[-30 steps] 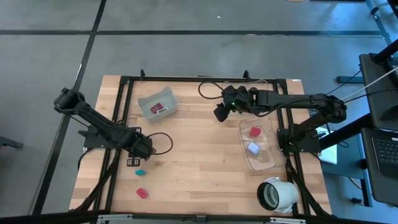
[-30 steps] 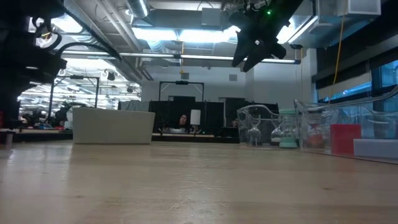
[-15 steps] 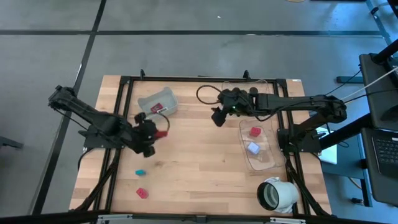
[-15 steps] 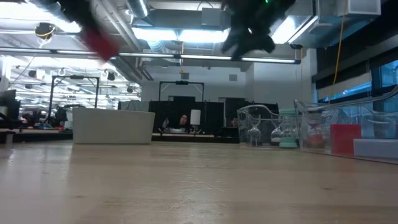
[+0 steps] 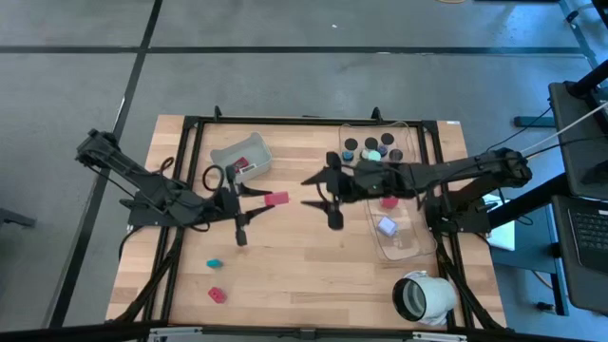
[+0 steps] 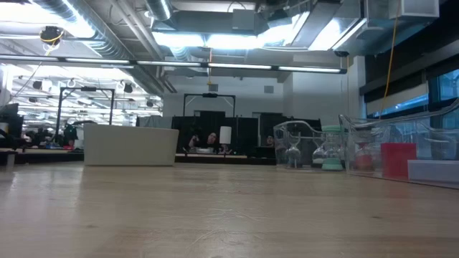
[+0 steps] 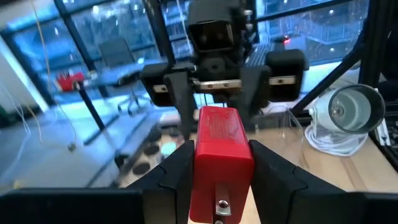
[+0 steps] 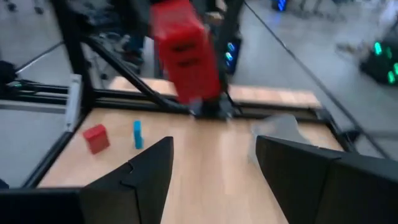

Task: Pick & Place Office items
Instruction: Put the top red charger adapter into the bottom transparent bin

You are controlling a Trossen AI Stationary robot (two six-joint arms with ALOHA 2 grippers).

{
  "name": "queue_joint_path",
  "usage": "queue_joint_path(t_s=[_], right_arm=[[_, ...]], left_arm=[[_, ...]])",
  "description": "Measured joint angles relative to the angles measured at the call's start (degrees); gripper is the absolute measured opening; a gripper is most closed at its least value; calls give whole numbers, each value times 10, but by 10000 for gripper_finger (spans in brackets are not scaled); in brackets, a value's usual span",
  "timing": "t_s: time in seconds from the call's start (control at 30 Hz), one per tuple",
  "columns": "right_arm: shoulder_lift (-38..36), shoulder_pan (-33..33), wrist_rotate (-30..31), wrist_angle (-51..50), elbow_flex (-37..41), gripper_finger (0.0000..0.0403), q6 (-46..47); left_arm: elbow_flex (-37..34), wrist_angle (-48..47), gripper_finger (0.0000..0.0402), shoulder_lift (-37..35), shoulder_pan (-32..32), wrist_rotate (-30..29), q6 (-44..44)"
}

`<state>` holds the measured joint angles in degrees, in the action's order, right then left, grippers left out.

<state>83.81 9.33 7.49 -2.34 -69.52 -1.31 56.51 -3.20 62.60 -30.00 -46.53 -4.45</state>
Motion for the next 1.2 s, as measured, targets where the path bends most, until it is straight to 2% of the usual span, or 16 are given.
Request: queue_joint_path(t_s=[0.3, 0.43, 0.53, 0.67, 0.87, 1.03, 1.2], right_arm=[[1, 34, 41, 74, 0, 233, -74], [1, 35, 29, 92, 0, 233, -73], [1, 33, 4, 94, 0, 233, -82], [1, 34, 2, 100, 0, 233, -82], [1, 34, 12, 79, 0, 233, -63], [1, 34, 51, 14, 0, 233, -21], [0, 34, 38, 14, 0, 234, -10]], left_arm=[[0, 127, 119, 59, 0, 10, -107], [0, 164, 119, 65, 0, 8, -127], [0, 174, 119, 66, 0, 10, -134], [0, 188, 119, 66, 0, 17, -149], [-1, 177, 119, 65, -7, 9, -149], [-1, 168, 119, 62, -19, -2, -148], [-1, 167, 119, 62, -12, 15, -148]])
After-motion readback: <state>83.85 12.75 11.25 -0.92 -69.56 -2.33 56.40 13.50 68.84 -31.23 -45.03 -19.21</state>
